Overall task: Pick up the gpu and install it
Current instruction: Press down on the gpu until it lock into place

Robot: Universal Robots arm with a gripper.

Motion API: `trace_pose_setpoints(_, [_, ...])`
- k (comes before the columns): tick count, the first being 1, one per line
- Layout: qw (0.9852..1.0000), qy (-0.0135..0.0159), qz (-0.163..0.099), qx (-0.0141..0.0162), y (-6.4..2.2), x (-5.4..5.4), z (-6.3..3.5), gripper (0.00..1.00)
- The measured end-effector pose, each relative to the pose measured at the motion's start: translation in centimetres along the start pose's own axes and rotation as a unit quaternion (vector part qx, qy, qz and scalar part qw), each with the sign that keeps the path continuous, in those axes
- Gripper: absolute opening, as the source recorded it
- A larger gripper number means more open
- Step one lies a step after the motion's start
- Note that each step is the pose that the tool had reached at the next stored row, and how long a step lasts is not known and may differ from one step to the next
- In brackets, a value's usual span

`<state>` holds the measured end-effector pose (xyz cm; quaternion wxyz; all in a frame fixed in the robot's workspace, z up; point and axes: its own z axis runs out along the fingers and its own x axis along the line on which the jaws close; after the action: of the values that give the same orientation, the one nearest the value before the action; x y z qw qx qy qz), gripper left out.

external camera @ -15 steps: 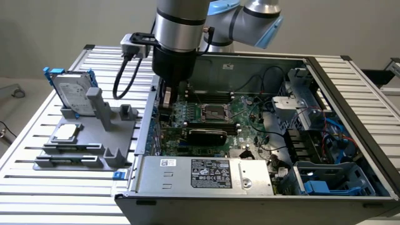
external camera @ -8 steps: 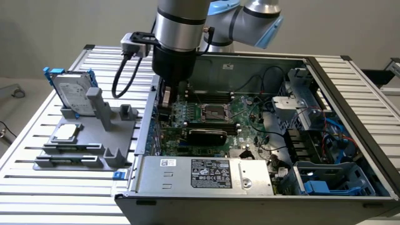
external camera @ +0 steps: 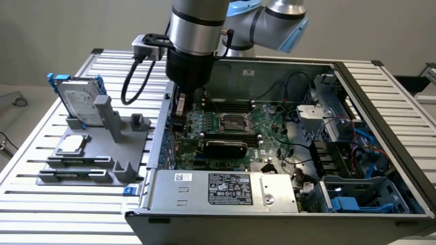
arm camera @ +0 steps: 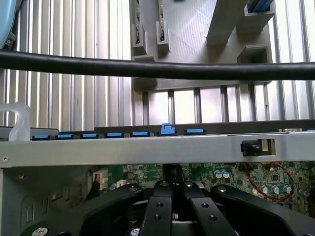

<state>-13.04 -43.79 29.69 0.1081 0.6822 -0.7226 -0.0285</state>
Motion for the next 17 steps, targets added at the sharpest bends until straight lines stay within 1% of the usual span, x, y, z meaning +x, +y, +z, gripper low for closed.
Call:
trace_pose_setpoints(5, [1.0,0.0003,0.006,-0.003,0.01,-0.11,-0.02,0.11])
trace_pose_setpoints(9, [0.9999,0.0005,0.012,-0.005,0.02,-0.2,-0.03,0.11])
trace_pose_setpoints(11, [0.9999,0.0011,0.015,-0.0057,0.0,-0.26,-0.04,0.11])
trace_pose_setpoints(13, [0.9998,0.0028,0.016,-0.0065,-0.12,-0.31,-0.07,0.11])
trace_pose_setpoints(17, [0.9998,0.0097,0.018,-0.0074,-0.57,-0.4,-0.35,0.11])
